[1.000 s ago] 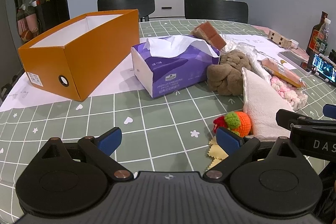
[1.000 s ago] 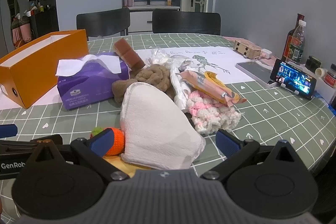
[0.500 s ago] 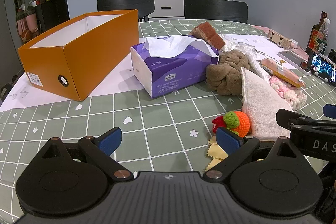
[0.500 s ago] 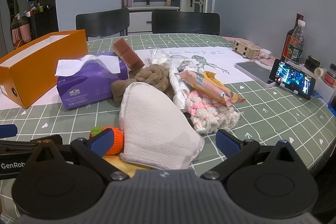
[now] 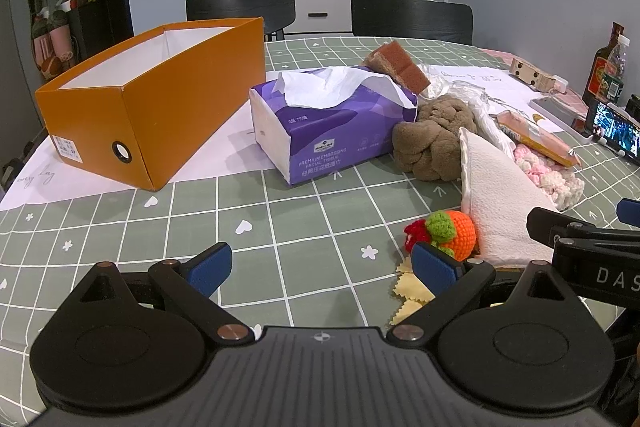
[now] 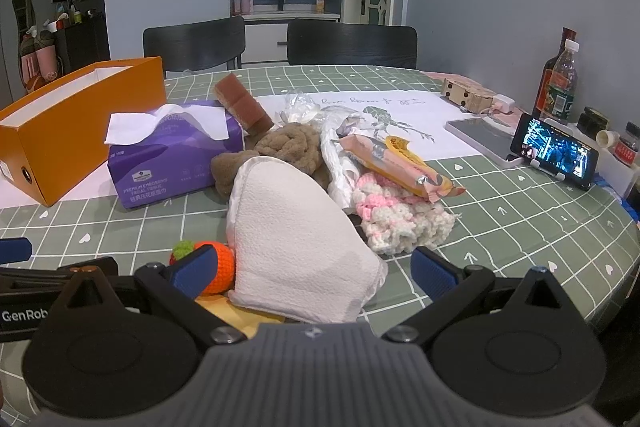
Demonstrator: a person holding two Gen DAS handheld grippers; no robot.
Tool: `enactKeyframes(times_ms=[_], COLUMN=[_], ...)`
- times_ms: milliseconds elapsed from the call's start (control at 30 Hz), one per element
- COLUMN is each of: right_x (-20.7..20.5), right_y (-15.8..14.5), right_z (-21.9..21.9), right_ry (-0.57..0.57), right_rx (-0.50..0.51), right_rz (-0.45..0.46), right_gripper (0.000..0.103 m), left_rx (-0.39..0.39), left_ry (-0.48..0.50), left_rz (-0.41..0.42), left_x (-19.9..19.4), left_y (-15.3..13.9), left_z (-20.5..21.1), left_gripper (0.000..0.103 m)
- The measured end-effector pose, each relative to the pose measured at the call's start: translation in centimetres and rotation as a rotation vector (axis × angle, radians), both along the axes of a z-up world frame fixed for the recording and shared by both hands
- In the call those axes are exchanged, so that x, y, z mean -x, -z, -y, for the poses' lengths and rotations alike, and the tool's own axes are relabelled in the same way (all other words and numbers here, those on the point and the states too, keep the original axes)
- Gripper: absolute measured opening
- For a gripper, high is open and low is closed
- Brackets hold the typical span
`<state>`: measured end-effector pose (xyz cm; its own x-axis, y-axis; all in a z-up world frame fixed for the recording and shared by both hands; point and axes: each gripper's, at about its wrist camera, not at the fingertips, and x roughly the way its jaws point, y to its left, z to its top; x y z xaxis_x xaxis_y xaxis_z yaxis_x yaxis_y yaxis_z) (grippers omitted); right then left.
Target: Organize soft objects
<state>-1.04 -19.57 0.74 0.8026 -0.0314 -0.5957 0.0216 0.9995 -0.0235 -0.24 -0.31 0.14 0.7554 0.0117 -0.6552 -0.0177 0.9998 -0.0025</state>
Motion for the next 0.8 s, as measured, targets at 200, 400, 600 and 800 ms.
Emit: enactKeyframes(times_ms=[200,400,600,800], right_x=[0.17,0.24,0.35,0.47], right_y=[-0.03,-0.07,-0.11,-0.19], right_z=[-0.06,-0.06,0.03,0.1], right_ry=[0.002,0.004,0.004,0.003], right_rx=[0.004,0.002,0.002,0.002], right_rz=[0.006,0.008,0.01,0.014], right_gripper=[0.101,0.1,0.1,0.101], left_rx=[-0.006,-0.01,-0.011,-0.015], left_ry=[0.0,-0.001,-0.001,-0.005], left_rz=[0.001,0.005,0.005,0.009], left_x=[0.19,0.4,0.49,0.66], left_y=[-0.08,-0.19,-0.28,-0.46], left_z=[0.03,0.12,0.17,0.3], left_gripper=[0.103,0.103,0.103,0.103])
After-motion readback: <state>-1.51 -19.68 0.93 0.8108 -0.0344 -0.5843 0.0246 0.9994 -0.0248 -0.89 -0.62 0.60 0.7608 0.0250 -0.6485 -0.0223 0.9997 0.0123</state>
